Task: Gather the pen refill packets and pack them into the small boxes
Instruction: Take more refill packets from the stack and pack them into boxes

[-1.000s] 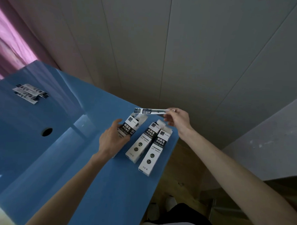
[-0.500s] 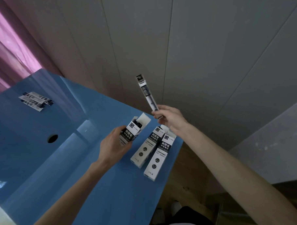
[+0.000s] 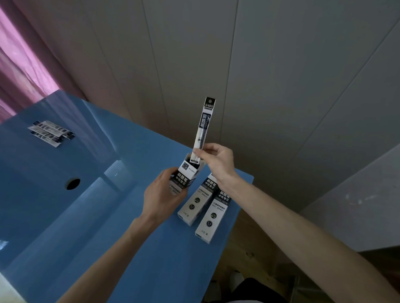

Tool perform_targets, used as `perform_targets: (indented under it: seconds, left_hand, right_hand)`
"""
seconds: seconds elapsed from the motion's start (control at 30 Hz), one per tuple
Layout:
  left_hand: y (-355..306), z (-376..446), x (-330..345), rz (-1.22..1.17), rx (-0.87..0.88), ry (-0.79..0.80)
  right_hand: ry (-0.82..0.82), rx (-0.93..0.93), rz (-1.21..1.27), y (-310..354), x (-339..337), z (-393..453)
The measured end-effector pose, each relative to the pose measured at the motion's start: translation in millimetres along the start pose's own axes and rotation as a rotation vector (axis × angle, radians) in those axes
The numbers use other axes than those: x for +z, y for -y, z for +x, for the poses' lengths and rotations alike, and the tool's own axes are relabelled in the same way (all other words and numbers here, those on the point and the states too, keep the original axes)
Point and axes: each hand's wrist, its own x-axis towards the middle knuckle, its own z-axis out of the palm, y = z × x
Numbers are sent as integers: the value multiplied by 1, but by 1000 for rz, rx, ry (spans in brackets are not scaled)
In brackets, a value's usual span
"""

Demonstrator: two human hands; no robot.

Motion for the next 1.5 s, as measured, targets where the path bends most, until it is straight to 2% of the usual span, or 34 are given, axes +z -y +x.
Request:
perform_targets:
  seconds: [0.33, 0.53, 0.67, 0.77, 0.83, 0.97, 1.1, 1.13, 1.2, 1.3, 1.43, 1.5]
  left_hand:
    - [-8, -2, 2, 1, 5, -27]
    - [-4, -3, 1, -5, -23, -48]
    - [-5, -5, 2, 5, -9, -49]
    - [-7, -6, 2, -2, 0, -47]
    - [-8, -5, 1, 3, -2, -46]
    - [-7, -3, -1, 28, -2, -37]
    - [-7, -2, -2, 45, 1, -42]
    - [-7, -2, -2, 49, 4, -44]
    - [-9, -1, -1, 56, 5, -46]
    - [-11, 1, -1, 72, -14, -48]
    - [-12, 1, 0, 81, -10, -53]
    - [-13, 1, 1, 97, -10, -54]
  right_hand:
    - [52, 4, -68, -9, 1, -9]
    - [248, 77, -266, -1, -10, -13]
    - [175, -120, -565, 2, -13, -11]
    - [111, -214, -623, 1, -12, -8]
    - [103, -207, -529, 3, -13, -12]
    - [192, -201, -306, 0, -8, -20]
    - [-57, -306, -195, -6, -9, -16]
    - [-74, -343, -198, -8, -11, -16]
    - [6, -407, -309, -12, -14, -16]
    - [225, -439, -605, -20, -17, -16]
    - [113, -499, -664, -30, -22, -18]
    - [169, -549, -722, -34, -23, -20]
